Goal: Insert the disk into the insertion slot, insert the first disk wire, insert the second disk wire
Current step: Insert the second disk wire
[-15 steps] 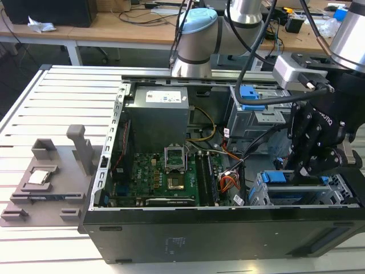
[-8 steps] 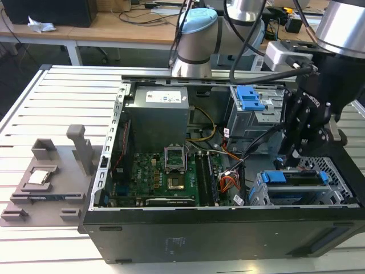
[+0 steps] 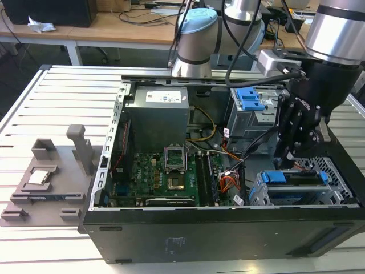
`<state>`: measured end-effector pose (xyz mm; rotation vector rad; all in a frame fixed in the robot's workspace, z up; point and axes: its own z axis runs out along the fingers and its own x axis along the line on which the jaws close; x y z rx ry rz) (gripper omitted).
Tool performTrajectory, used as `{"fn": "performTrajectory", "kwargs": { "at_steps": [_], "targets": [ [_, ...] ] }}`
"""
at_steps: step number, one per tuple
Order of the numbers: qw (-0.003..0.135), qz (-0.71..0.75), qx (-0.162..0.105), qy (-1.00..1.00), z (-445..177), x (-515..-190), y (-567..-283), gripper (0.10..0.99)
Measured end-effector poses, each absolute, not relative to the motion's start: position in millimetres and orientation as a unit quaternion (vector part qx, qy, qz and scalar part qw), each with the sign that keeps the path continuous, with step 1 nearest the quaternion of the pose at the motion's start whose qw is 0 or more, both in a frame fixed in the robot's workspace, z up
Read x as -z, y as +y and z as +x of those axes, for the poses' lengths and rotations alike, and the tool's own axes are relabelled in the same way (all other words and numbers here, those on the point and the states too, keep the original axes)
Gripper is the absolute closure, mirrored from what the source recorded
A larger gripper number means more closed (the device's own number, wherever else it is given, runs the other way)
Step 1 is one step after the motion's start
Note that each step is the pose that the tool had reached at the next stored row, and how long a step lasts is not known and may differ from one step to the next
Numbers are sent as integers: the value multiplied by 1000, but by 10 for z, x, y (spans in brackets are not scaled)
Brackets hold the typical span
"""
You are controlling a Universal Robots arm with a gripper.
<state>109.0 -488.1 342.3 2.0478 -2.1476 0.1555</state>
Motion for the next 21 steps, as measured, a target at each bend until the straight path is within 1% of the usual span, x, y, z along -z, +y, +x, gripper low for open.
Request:
{"fn": "performTrajectory", "kwargs": {
  "at_steps": [2, 3, 9, 10, 11, 12, 13, 14, 18, 21],
  "targets": [
    [94, 686, -61, -719, 1090, -3413, -4877, 745],
    [96, 685, -63, -719, 1090, -3402, -4876, 745],
    [97, 685, -65, -719, 1090, -3382, -4872, 745],
    [97, 685, -65, -719, 1090, -3383, -4872, 757],
    [97, 685, -65, -719, 1090, -3382, -4872, 824],
    [97, 685, -65, -719, 1090, -3383, -4872, 824],
    [97, 685, -65, -719, 1090, -3383, -4872, 890],
    [97, 685, -65, -719, 1090, -3382, -4872, 937],
    [97, 685, -65, -719, 1090, -3383, -4872, 937],
    [97, 685, -65, -719, 1090, -3484, -4872, 937]
  ]
}}
